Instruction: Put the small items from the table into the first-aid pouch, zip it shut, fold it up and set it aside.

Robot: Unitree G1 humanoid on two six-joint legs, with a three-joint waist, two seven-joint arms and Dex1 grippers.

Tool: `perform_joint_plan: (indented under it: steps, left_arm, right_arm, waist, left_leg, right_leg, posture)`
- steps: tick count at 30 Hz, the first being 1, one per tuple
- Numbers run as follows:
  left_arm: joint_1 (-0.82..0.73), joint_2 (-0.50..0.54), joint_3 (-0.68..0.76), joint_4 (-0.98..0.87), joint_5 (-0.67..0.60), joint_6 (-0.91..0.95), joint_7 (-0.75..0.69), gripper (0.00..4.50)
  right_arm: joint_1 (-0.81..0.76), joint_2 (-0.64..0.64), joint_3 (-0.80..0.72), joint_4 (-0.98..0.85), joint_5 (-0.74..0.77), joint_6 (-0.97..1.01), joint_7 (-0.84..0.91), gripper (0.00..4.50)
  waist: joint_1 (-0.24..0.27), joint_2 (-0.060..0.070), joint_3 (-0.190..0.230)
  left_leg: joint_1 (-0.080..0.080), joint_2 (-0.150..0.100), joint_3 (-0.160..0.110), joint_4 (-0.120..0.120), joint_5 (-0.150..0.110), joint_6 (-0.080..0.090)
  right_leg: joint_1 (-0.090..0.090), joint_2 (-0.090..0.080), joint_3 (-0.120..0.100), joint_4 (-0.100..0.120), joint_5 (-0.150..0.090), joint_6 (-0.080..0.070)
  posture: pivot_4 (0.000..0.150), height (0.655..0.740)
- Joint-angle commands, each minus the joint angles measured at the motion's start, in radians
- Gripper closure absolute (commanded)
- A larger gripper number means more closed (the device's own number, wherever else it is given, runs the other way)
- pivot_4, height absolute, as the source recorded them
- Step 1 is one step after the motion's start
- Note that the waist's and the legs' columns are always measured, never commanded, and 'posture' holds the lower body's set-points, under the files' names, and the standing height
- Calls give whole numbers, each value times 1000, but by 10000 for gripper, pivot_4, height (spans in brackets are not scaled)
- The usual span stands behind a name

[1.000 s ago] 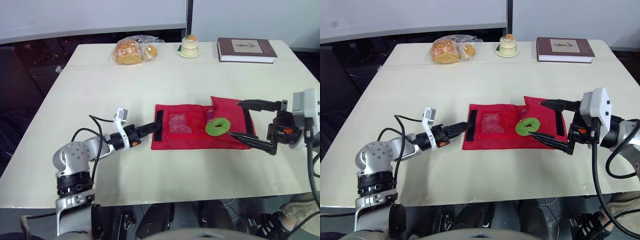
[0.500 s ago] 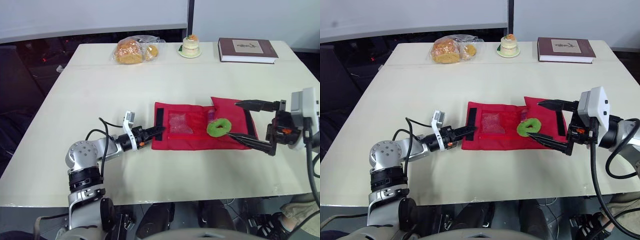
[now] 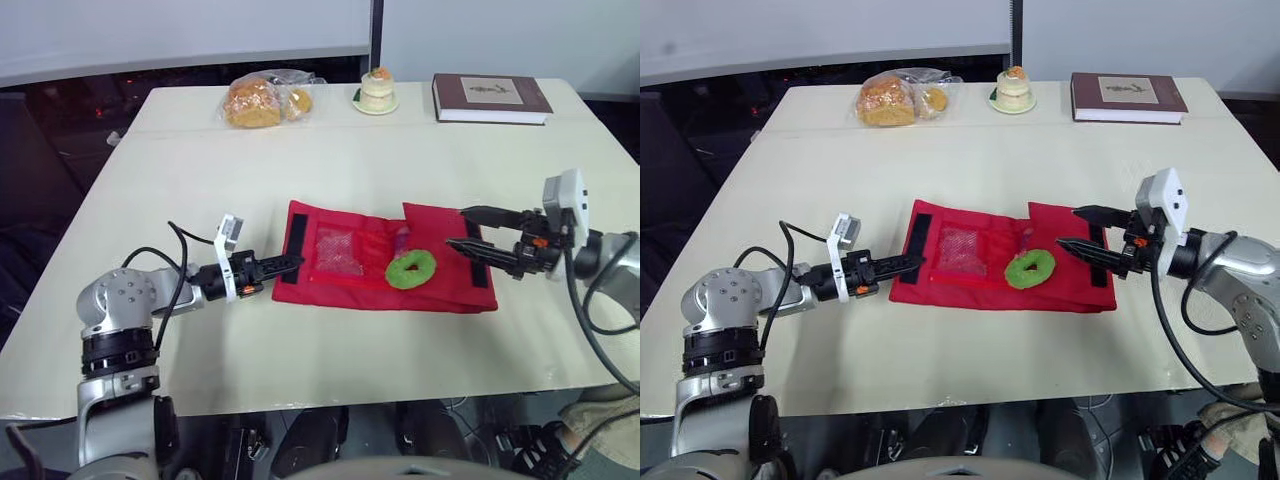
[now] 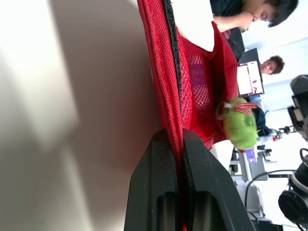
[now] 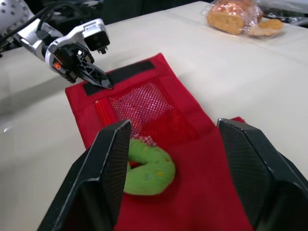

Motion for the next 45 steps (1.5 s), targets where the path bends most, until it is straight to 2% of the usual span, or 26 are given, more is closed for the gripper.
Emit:
perform_joint_plan:
  steps: [1, 2, 4, 9, 15, 22, 30, 37, 41, 45]
  left_arm:
    - [-70, 69, -22, 31, 37, -67, -109, 45000]
    - [-85, 80, -36, 32, 41, -74, -138, 45000]
    - [-112, 97, -52, 29, 40, -81, -191, 45000]
    - [-151, 121, -76, 12, 29, -89, -311, 45000]
    - [-222, 88, -100, -47, -14, -101, -435, 45000]
    - [-366, -60, -188, -3, 22, -161, -477, 45000]
    - [-455, -234, -299, 106, 104, -252, -516, 45000]
    - [-436, -356, -339, 180, 163, -316, -525, 45000]
    - [-445, -393, -314, 235, 177, -342, -520, 45000]
    - [-446, -397, -315, 265, 202, -364, -527, 45000]
  right_arm:
    - [-68, 38, 111, 95, -145, -122, 61, 30357]
    - [-93, 69, 144, 142, -178, -151, 68, 37414]
    - [-125, 105, 207, 232, -258, -215, 92, 44732]
    - [-160, 166, 289, 367, -376, -318, 135, 44732]
    - [-190, 195, 376, 495, -541, -353, 120, 44732]
    - [-209, 233, 402, 570, -598, -376, 120, 44732]
    - [-208, 271, 410, 595, -629, -389, 115, 44732]
    - [-156, 271, 342, 521, -598, -407, 79, 44732]
    - [-77, 286, 201, 362, -458, -356, 43, 44732]
    - [61, 194, 35, 137, -291, -254, 89, 44732]
  waist:
    - [-2, 0, 0]
    - [-2, 0, 0]
    - [-5, 0, 0]
    - [-8, 0, 0]
    - [-23, 0, 0]
    - [-24, -2, -1]
    - [-31, -2, -2]
    - [-28, -2, -3]
    - [-20, -2, -3]
    - [-13, 0, -2]
  left_leg:
    - [0, 0, 0, 0, 0, 0]
    - [0, 0, 0, 0, 0, 0]
    - [0, 0, 0, -1, 0, 0]
    - [-2, -1, -1, 0, 0, 0]
    - [-2, 0, -2, 0, 0, 0]
    - [0, 0, -2, 1, 0, 0]
    - [1, 0, -1, 1, 0, -1]
    - [1, 0, -1, 1, 0, -1]
    - [0, 0, -2, 1, 0, 0]
    - [-4, -1, -3, 3, 0, 0]
  right_leg:
    - [0, 0, 0, 0, 0, 0]
    - [0, 0, 0, 0, 0, 0]
    - [-1, 0, 0, 0, 0, 0]
    - [-2, 0, -1, 0, 0, 0]
    - [-2, 0, -1, 0, 0, 0]
    - [1, 0, -1, 0, 0, 0]
    - [1, 1, 0, 0, 0, 0]
    - [1, 4, 0, 0, 0, 0]
    - [1, 4, -1, 0, 0, 0]
    - [-2, 3, -1, 0, 0, 0]
  posture:
    - [1500, 7289]
    - [1500, 7289]
    - [1500, 7289]
    - [1500, 7289]
    - [1500, 7289]
    - [1500, 7289]
    - [1500, 7289]
    - [1500, 7289]
    - [1500, 7289]
    - [1500, 7289]
